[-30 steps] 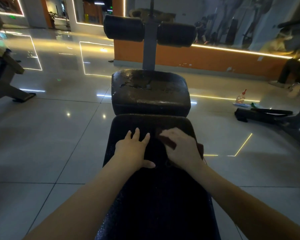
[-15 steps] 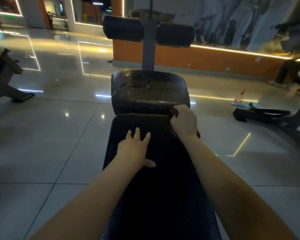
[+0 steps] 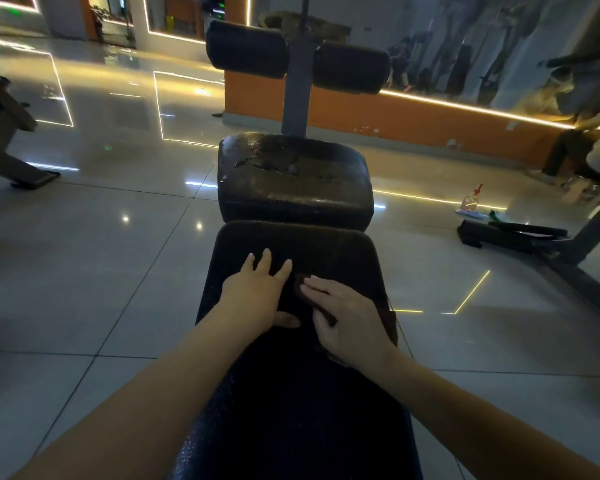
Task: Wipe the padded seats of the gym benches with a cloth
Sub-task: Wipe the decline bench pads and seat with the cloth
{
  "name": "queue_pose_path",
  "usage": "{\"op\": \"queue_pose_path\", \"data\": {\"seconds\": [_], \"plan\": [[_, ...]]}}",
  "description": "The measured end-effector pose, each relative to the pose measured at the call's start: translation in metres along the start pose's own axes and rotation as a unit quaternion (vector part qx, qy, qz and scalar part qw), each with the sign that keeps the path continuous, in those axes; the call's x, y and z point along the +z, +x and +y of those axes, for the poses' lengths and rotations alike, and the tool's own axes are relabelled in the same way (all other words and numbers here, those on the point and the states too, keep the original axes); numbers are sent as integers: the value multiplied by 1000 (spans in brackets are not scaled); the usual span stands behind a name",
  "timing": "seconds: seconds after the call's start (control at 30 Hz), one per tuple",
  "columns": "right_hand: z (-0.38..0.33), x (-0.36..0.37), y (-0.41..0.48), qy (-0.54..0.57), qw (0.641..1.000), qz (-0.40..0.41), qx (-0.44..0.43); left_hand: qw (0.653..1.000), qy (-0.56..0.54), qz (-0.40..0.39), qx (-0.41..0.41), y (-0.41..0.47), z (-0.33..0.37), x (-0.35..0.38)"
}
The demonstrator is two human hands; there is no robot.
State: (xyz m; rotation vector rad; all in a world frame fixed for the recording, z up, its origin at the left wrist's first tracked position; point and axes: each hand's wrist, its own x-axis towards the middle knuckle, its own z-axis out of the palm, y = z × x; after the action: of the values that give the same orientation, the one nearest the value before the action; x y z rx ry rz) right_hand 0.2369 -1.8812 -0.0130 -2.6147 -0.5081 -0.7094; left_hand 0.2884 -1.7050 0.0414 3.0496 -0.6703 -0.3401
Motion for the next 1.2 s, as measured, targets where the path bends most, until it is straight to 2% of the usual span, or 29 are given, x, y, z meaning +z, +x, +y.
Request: {"op": "queue_pose_path", "data": {"seconds": [0.07, 0.17, 0.23, 0.37, 0.43, 0.5, 0.57, 0.67, 0.77, 0.9, 1.07, 1.2], "plan": [[12, 1, 26, -17, 999, 21, 29, 1000, -9, 5, 0, 1, -1, 0], [32, -1, 76, -41, 984, 70, 157, 1000, -11, 3, -6, 0, 1, 0], [38, 0, 96, -44, 977, 80, 192, 1000, -14, 7, -8, -1, 1, 0], [35, -11, 78, -8, 986, 19, 168, 1000, -26, 7, -13, -4, 1, -2], [40, -24, 54, 1, 988, 31, 148, 999, -30, 5, -21, -5, 3, -1], [47, -32, 33, -36, 993, 52, 104, 999, -29, 3, -30, -5, 3, -2], [52, -31, 24, -65, 995, 39, 72, 999, -29, 0, -34, -7, 4, -3], [38, -18, 33, -35, 992, 5, 124, 999, -32, -5, -32, -7, 4, -4], [24, 5, 53, -24, 985, 34, 170, 999, -31, 0, -25, -5, 3, -3], [25, 11, 78, -35, 979, 113, 168, 1000, -24, 6, -17, -1, 1, -3], [52, 1, 96, -41, 984, 92, 147, 1000, -22, 2, -19, -2, 0, -3], [74, -6, 106, -33, 963, 114, 242, 1000, -21, 2, -18, -3, 1, -3]]}}
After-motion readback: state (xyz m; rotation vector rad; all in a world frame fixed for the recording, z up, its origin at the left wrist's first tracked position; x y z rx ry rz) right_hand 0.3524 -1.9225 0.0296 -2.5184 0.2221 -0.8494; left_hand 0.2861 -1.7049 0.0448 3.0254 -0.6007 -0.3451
